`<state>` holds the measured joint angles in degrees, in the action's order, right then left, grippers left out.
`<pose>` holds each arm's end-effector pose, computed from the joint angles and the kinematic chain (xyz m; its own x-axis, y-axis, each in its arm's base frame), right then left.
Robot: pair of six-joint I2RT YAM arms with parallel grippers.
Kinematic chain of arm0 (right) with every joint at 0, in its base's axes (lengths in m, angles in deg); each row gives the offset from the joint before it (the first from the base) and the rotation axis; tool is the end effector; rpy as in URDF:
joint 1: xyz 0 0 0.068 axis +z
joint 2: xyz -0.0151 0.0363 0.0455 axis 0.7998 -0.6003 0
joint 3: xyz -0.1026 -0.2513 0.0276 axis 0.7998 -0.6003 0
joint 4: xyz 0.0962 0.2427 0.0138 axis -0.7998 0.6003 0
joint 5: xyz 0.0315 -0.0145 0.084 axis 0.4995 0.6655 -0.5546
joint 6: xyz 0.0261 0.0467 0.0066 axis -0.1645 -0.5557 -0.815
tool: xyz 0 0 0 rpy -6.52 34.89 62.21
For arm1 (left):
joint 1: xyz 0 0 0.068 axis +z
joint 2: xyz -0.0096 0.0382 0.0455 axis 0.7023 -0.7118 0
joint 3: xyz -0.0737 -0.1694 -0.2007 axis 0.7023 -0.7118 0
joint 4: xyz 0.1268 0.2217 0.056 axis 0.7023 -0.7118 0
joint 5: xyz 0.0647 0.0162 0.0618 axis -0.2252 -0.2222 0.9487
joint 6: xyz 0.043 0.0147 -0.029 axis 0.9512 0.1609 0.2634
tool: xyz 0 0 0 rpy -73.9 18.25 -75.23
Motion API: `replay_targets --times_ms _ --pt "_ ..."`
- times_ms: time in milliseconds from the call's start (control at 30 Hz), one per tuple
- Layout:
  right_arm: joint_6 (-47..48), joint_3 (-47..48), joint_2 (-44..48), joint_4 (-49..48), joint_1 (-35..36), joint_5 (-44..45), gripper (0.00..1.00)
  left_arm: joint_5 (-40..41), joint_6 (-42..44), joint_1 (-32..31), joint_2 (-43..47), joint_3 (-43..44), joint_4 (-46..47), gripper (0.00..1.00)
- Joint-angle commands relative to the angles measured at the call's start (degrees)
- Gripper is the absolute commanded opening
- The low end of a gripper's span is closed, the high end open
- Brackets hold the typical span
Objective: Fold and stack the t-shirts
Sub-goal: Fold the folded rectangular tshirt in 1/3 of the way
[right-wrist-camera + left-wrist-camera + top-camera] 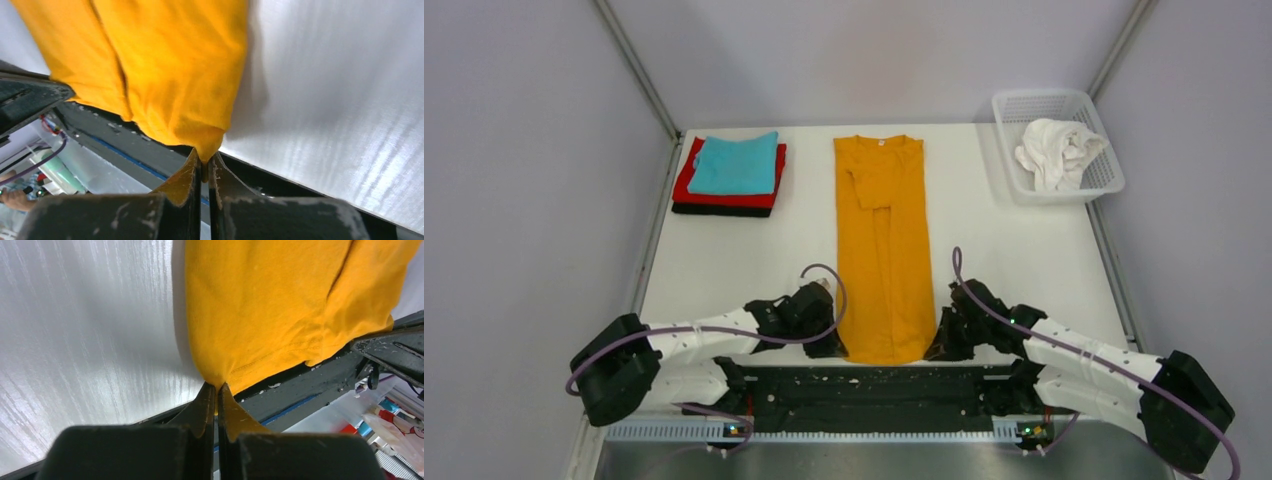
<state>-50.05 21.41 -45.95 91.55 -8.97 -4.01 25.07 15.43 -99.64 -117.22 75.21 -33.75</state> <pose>0.0986 0.1089 0.1358 -0.9807 0.1820 -0.0721 0.1131 0.8274 0.5501 0.1098 -0.1663 0.1428 -0.9783 -0.1786 -0.1047 -0.0939 0.8337 -0.5442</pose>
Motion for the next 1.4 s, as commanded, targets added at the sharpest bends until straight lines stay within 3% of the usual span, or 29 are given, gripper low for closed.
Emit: replay_targets --times_ms 0,233,533,900,1367 --pt "4.2 5.1 0.2 -3.9 0.3 1.4 0.0 0.0 0.4 -0.3 4.0 2.2 0.7 0.0" --pt "8.4 12.0 -3.5 -4.3 -0.2 4.5 0.0 3.8 3.7 2.0 2.0 9.7 0.1 0.0" --pt "15.9 23.9 -14.9 -8.6 -8.7 7.2 0.0 1.0 13.4 15.5 -6.7 21.8 0.5 0.0" --pt "20.9 37.4 -30.5 -14.8 -17.6 7.7 0.0 -4.7 21.2 26.2 -24.1 40.9 -1.3 0.0" --pt "24.4 48.6 -46.2 -19.1 -24.3 2.2 0.0 -8.0 25.8 32.3 -39.9 56.1 -4.9 0.0"
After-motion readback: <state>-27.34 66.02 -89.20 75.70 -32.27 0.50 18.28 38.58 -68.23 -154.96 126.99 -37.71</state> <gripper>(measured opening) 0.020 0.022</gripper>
